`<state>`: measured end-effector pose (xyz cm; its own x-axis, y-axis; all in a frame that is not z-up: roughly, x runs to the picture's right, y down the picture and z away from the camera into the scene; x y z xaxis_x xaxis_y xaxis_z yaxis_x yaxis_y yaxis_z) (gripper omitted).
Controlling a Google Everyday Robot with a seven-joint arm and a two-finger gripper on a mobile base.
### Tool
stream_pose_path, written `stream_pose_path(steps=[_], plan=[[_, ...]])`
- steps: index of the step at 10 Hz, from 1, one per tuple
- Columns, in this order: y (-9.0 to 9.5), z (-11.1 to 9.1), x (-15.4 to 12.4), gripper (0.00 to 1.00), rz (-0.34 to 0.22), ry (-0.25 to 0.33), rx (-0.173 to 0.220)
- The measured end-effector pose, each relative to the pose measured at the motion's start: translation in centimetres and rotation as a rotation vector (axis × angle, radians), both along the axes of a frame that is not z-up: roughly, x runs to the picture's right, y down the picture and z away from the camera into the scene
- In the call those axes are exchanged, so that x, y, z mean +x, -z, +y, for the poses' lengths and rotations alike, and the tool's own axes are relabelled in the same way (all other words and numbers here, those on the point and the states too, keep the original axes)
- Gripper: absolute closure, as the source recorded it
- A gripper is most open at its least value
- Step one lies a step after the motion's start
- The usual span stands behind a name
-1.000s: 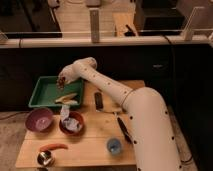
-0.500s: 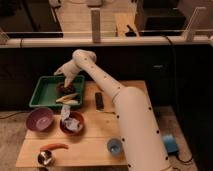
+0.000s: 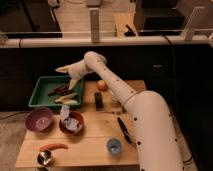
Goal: Place grapes in tray
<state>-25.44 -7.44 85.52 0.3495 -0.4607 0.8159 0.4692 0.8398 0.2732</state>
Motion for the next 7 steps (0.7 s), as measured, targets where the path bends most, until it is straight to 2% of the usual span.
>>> stream_pose_path(steps=[7], plan=[[-0.06, -0.02, 0.17, 0.20, 0.002, -0.002, -0.001]])
